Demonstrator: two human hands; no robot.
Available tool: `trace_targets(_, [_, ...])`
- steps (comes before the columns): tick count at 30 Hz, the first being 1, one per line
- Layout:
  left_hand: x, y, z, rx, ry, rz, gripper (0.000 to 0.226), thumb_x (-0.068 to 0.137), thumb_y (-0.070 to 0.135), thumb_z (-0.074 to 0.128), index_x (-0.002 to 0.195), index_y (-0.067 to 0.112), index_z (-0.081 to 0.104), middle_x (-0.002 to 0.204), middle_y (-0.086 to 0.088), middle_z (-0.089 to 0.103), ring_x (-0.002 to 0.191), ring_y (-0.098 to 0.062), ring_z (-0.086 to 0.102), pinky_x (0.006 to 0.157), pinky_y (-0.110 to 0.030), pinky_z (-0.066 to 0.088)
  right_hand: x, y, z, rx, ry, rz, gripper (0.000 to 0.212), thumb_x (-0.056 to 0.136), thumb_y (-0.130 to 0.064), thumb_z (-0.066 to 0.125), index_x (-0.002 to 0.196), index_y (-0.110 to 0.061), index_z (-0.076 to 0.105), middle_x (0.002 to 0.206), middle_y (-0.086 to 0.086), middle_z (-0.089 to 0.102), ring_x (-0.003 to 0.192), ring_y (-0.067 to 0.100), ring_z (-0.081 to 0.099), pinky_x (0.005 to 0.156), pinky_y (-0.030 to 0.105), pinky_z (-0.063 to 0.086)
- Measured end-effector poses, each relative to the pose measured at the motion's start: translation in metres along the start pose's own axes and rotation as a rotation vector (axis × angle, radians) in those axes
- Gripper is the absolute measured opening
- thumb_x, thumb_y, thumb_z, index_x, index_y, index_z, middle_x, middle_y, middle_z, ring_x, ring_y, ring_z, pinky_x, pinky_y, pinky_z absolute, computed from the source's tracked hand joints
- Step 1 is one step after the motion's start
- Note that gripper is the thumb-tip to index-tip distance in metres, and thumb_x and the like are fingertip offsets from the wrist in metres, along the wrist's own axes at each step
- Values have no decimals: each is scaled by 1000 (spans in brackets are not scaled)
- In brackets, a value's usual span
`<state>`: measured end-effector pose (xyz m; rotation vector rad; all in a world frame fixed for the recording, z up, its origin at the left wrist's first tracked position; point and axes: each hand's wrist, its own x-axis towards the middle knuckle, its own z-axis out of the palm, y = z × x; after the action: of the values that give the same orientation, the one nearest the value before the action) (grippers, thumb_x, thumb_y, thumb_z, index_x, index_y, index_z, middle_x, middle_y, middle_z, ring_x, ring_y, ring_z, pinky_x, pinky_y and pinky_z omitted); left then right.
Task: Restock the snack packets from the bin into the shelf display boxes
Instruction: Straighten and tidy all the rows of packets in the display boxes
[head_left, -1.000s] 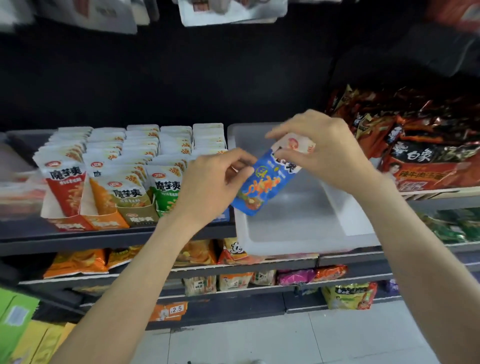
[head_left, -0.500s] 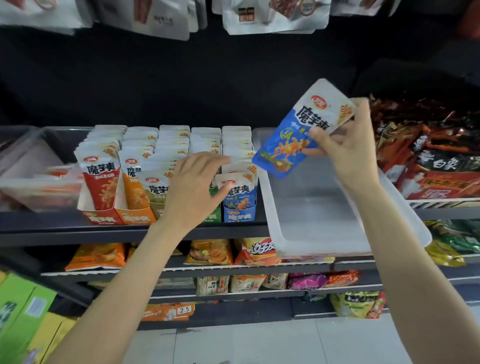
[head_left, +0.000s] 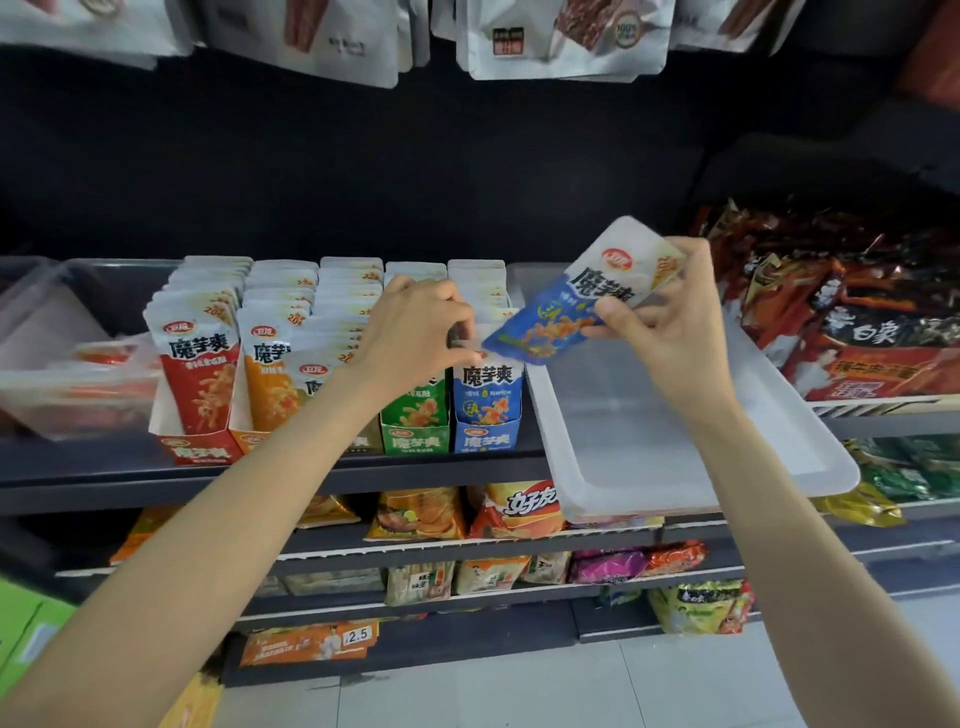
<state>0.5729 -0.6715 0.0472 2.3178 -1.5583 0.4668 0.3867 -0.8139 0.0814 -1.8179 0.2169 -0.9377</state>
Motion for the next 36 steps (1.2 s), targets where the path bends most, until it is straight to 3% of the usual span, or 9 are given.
trace_targets(5, [5, 1, 0, -1, -12, 19, 15, 77, 29, 70, 72, 22, 57, 81, 9, 45, 80, -12, 41, 75, -28, 17, -19, 19, 31, -253, -173, 106, 43, 86, -4, 66, 97, -34, 36, 88, -9, 66, 74, 13, 72, 68, 41, 60])
trace_targets(8, [2, 0, 0, -37, 17, 24, 22, 76, 23, 71, 69, 23, 50, 78, 9, 42, 78, -12, 37, 72, -27, 14, -22, 28, 45, -428, -197, 74, 39, 88, -12, 65, 104, -29, 35, 96, 2, 70, 81, 20, 70, 70, 46, 58])
trace_targets(10, [-1, -4, 3, -66, 30, 26, 13, 75, 22, 72, 78, 20, 60, 86, 6, 52, 87, -18, 47, 75, -28, 19, -23, 31, 48, -443, -190, 66, 34, 88, -12, 65, 109, -22, 39, 103, 7, 70, 84, 22, 70, 70, 46, 57])
trace_targets(14, [-26, 4, 6, -82, 196, -3, 32, 75, 21, 71, 106, 17, 61, 113, -3, 57, 108, -23, 50, 91, -34, 36, -22, 34, 50, -488, -206, 71, 31, 89, -14, 64, 111, -15, 42, 101, 6, 70, 83, 22, 69, 71, 47, 57])
trace_targets(17, [-64, 21, 12, -261, 427, -44, 20, 83, 15, 59, 102, 9, 56, 97, -5, 59, 87, -14, 55, 77, -26, 48, -17, 34, 50, -481, -208, 88, 32, 90, -14, 63, 107, -23, 38, 100, 5, 70, 82, 19, 70, 71, 46, 58])
trace_targets(20, [-90, 36, 30, -397, 401, -177, 24, 84, 16, 65, 103, 7, 54, 95, -3, 60, 73, -6, 58, 58, -21, 52, -15, 31, 51, -451, -204, 90, 34, 90, -14, 64, 105, -25, 35, 102, 5, 70, 83, 15, 70, 71, 44, 58])
trace_targets(24, [-87, 46, 53, -436, 359, -325, 41, 80, 16, 75, 112, 7, 51, 102, -5, 64, 76, -11, 66, 57, -25, 55, -16, 29, 56, -449, -234, 62, 33, 89, -13, 64, 110, -16, 39, 105, 6, 69, 85, 17, 70, 71, 42, 59])
trace_targets(32, [-62, 50, 72, -231, 334, -305, 56, 59, 14, 89, 104, -1, 58, 75, -12, 67, 58, -27, 66, 44, -25, 47, -12, 34, 48, -485, -236, 43, 34, 89, -11, 64, 115, -10, 42, 104, 7, 69, 88, 22, 69, 74, 39, 59])
trace_targets(36, [-56, 49, 73, -93, 314, -269, 66, 50, 21, 93, 103, 3, 57, 70, -10, 66, 53, -25, 64, 39, -23, 44, -11, 39, 41, -482, -252, 91, 36, 88, -10, 65, 105, -21, 35, 101, 7, 70, 85, 20, 71, 72, 43, 58])
